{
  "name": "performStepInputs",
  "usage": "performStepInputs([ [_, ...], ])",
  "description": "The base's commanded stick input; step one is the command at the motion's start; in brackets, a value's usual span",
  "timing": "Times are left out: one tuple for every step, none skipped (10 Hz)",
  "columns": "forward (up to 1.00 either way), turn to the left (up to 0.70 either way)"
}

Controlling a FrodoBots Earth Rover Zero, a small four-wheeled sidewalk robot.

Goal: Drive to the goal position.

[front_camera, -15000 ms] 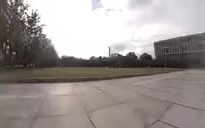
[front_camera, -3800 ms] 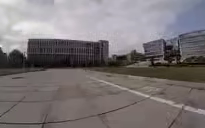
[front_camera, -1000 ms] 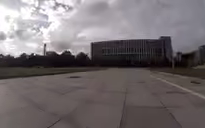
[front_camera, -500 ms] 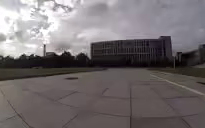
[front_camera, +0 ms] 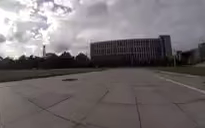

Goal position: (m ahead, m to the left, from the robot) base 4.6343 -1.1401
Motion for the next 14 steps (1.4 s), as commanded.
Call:
performStepInputs([
  [0.7,0.0],
  [0.7,0.0],
  [0.7,0.0],
  [0.7,0.0],
  [0.7,0.0],
  [0.7,0.0],
  [0.7,0.0],
  [0.7,0.0],
  [0.7,0.0],
  [0.7,0.0],
  [0.7,0.0],
  [0.7,0.0],
  [0.7,0.0],
  [0.7,0.0],
])
